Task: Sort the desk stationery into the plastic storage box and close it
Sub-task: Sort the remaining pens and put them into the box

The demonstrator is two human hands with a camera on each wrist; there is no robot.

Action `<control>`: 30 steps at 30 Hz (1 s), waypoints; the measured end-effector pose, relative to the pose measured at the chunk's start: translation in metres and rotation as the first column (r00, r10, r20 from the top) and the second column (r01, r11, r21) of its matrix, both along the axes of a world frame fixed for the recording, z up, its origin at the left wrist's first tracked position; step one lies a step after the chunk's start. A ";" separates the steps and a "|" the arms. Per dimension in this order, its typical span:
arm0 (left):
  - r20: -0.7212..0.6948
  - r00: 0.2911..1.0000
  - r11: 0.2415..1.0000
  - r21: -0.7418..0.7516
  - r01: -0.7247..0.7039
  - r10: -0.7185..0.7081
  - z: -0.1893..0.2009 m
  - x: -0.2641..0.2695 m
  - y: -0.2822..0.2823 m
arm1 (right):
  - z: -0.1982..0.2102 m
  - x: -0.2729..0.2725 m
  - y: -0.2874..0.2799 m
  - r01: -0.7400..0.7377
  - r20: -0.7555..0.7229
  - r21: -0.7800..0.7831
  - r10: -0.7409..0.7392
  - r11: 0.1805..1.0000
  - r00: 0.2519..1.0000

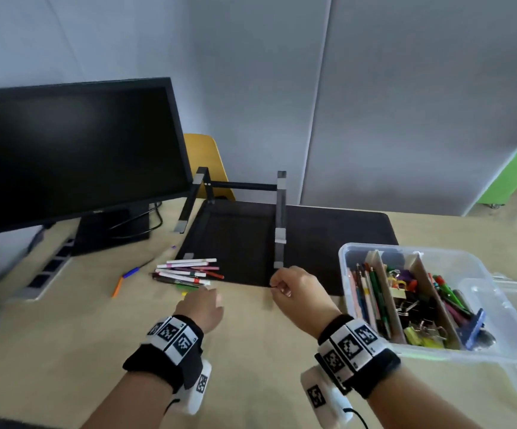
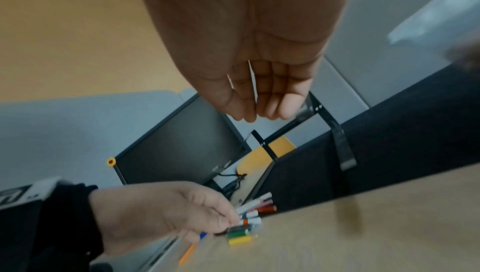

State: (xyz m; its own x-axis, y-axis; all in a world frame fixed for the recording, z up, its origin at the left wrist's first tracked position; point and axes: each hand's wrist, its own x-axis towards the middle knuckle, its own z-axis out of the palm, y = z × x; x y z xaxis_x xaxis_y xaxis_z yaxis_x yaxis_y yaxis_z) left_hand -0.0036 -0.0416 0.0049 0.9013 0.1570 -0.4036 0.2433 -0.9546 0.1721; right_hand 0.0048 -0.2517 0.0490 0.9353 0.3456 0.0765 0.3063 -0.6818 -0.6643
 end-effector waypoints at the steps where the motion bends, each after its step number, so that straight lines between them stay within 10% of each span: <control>1: -0.001 1.000 1.000 -0.013 -0.026 0.026 -0.004 0.002 0.011 | -0.005 0.003 0.012 -0.011 -0.039 -0.016 0.010 1.000 0.999; 14: 0.089 0.947 0.949 0.028 -0.313 0.310 -0.050 0.027 0.150 | -0.076 0.034 0.137 -0.190 -0.338 -0.197 0.115 0.962 0.934; 30: 0.097 0.806 0.804 0.067 -0.591 0.584 -0.071 0.048 0.207 | -0.102 0.052 0.198 -0.265 -0.125 -0.493 0.234 0.829 0.964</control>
State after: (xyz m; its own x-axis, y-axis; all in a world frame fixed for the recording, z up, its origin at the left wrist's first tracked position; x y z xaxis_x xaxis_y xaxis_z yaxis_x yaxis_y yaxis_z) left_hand 0.0444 0.1650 -0.0657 0.6491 0.6977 -0.3032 0.7536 -0.6443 0.1305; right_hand 0.0568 -0.0540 -0.0534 0.8093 0.5440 -0.2214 0.4837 -0.8312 -0.2741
